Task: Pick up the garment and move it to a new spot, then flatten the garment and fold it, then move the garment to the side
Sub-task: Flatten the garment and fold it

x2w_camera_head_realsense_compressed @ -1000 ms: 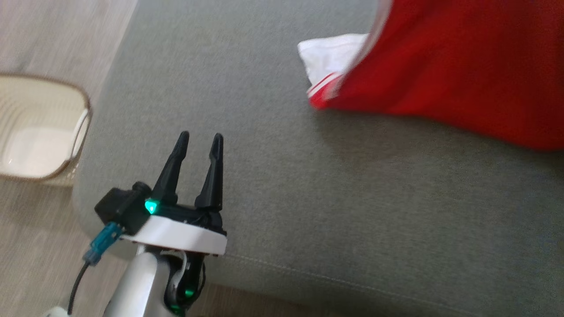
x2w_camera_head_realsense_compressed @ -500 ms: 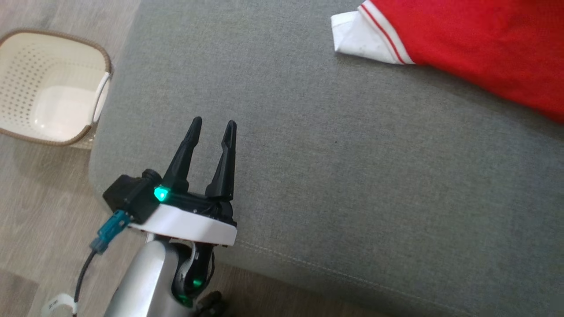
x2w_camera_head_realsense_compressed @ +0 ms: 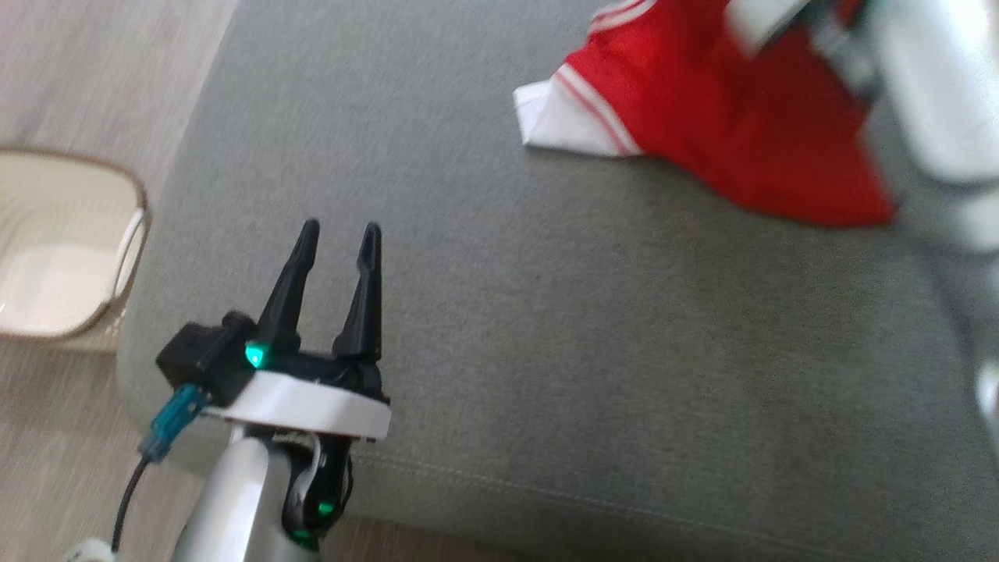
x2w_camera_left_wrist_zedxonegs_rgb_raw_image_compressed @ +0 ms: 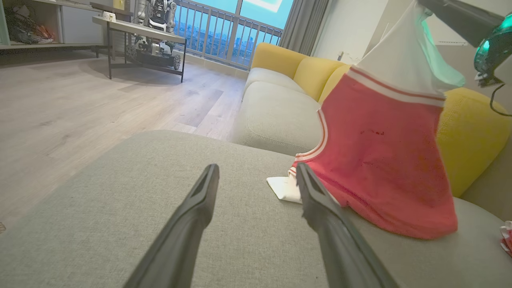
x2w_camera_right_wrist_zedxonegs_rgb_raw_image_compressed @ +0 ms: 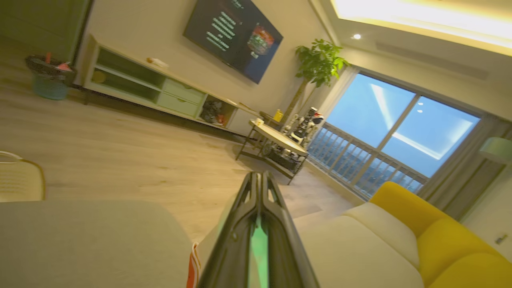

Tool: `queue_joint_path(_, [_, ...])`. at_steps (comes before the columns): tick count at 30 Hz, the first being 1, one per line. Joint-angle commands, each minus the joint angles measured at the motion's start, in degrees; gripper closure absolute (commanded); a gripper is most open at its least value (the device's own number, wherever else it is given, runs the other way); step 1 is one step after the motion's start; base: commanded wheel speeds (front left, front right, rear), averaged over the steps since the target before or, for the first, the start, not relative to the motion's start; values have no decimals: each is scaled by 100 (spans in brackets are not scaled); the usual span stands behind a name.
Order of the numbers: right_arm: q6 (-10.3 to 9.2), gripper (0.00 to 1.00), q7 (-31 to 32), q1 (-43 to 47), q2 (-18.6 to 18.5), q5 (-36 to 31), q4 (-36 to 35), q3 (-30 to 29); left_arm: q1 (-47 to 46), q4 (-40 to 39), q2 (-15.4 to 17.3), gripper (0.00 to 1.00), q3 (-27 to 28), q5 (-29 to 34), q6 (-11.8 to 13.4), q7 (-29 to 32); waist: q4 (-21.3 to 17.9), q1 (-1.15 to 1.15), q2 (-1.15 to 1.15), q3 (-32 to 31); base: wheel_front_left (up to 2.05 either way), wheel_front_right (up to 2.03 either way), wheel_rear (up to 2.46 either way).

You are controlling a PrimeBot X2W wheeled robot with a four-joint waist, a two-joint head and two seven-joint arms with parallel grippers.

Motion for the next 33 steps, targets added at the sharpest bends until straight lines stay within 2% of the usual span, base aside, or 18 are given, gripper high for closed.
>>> queue_joint_path(1, [-2, 100, 134, 201, 171, 192, -348, 144, 19, -159, 44, 0, 245, 59, 1, -30, -242, 1, 0, -337, 0, 0, 0])
queue_joint_path(6, [-2, 100, 907, 1179, 362, 851, -1321, 932, 249, -141, 44, 0, 432, 142, 6, -30, -402, 1, 0, -759, 0, 0, 0])
queue_joint_path(11, [-2, 100, 1571, 2127, 532, 1268, -2165, 1591, 412, -153, 44, 0, 584, 181, -13, -30, -401, 1, 0, -956, 0, 0, 0])
queue_joint_path(16, [-2, 100, 1778, 2878, 828, 1365, -2192, 1987, 482, -154, 44, 0, 647, 167, -22, -30, -317, 1, 0, -1010, 0, 0, 0])
queue_joint_path(17, [-2, 80, 1807, 2986, 880, 1361, -2075, 2029, 487, -149, 44, 0, 637, 160, -23, -30, -289, 1, 0, -1013, 0, 0, 0])
queue_joint_path(18, [-2, 0, 1836, 3083, 928, 1378, -1948, 2059, 490, -140, 44, 0, 619, 156, -22, -30, -262, 1, 0, -1019, 0, 0, 0])
queue_joint_path(22, [-2, 0, 1972, 3281, 1030, 1459, -1571, 2251, 515, -101, 44, 0, 552, 146, -3, -30, -201, 1, 0, -1044, 0, 0, 0])
queue_joint_path(25, [-2, 0, 1947, 3281, 981, 1490, -1492, 2085, 558, -87, 44, 0, 587, 160, 11, -30, -248, 1, 0, -1077, 0, 0, 0])
queue_joint_path(28, [-2, 0, 1860, 3268, 817, 1393, -1504, 1596, 580, -76, 44, 0, 623, 173, 23, -30, -349, 1, 0, -1114, 0, 0, 0])
queue_joint_path(29, [-2, 0, 1860, 3268, 817, 1393, -1504, 1596, 580, -76, 44, 0, 623, 173, 23, -30, -349, 1, 0, -1114, 0, 0, 0])
queue_joint_path(31, [-2, 0, 1794, 3296, 702, 1280, -1564, 1189, 578, -92, 44, 0, 625, 165, 29, -30, -439, 1, 0, -1130, 0, 0, 0])
queue_joint_path(33, [-2, 0, 1667, 3404, 553, 1082, -1743, 527, 575, -118, 44, 0, 600, 179, 26, -30, -604, 1, 0, -1159, 0, 0, 0])
